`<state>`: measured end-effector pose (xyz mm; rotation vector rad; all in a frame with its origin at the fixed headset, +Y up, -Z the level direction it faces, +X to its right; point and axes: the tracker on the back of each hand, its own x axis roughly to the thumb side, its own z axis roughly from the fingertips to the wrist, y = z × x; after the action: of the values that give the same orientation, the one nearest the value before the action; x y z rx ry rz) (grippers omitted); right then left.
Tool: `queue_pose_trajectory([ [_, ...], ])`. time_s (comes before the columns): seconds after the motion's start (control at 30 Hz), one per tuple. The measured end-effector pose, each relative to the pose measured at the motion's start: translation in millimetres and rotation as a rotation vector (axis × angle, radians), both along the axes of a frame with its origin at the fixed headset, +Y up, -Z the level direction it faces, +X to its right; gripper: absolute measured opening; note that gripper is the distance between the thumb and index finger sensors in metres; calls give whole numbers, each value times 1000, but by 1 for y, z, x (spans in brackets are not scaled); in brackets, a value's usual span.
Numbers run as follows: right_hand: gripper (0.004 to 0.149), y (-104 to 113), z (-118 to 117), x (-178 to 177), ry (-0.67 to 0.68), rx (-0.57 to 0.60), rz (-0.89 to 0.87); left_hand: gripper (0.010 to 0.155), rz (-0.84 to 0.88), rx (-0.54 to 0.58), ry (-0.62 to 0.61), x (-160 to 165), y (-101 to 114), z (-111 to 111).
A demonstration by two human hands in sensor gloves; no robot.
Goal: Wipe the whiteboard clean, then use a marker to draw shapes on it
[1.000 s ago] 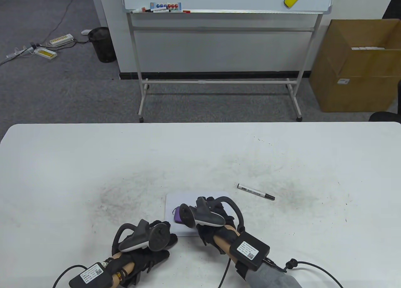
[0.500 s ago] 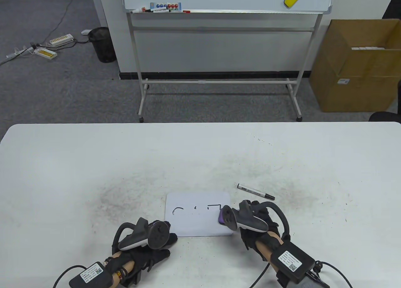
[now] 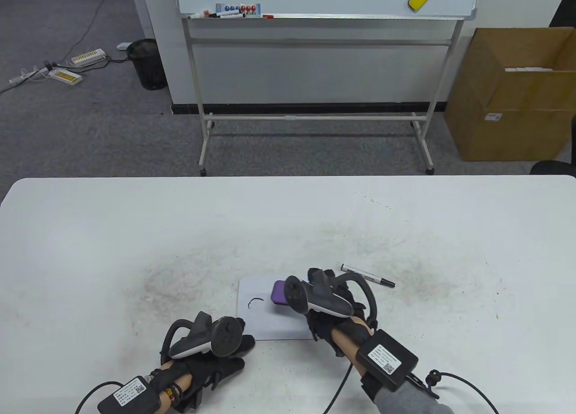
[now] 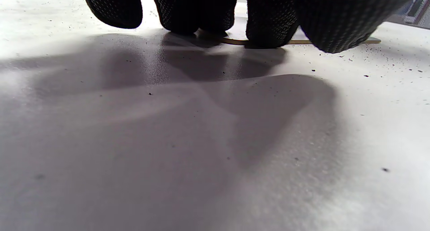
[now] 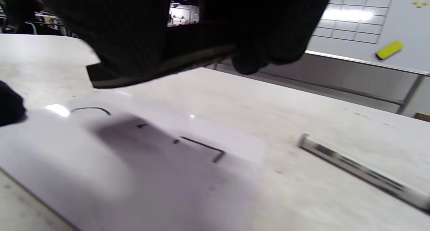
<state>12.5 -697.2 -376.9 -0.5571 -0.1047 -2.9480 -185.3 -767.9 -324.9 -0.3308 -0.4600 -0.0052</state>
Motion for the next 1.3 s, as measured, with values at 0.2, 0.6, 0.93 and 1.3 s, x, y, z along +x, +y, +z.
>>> queue_pose_trajectory([
  [0.2,62,-26,-12,-55,56,-58,-12,60,1,-7,4,-1,0,0],
  [0.6,59,-39,-18,-14,-5,-58,59,58,-29,-23,41,3,1,-1],
  [0.93,59,-34,-8,74,-134,-49,164,58,-22,-44,45,3,1,-2],
  [1.3,61,-6,-1,78,-134,10,158,59,-14,-48,37,2,1,-2],
])
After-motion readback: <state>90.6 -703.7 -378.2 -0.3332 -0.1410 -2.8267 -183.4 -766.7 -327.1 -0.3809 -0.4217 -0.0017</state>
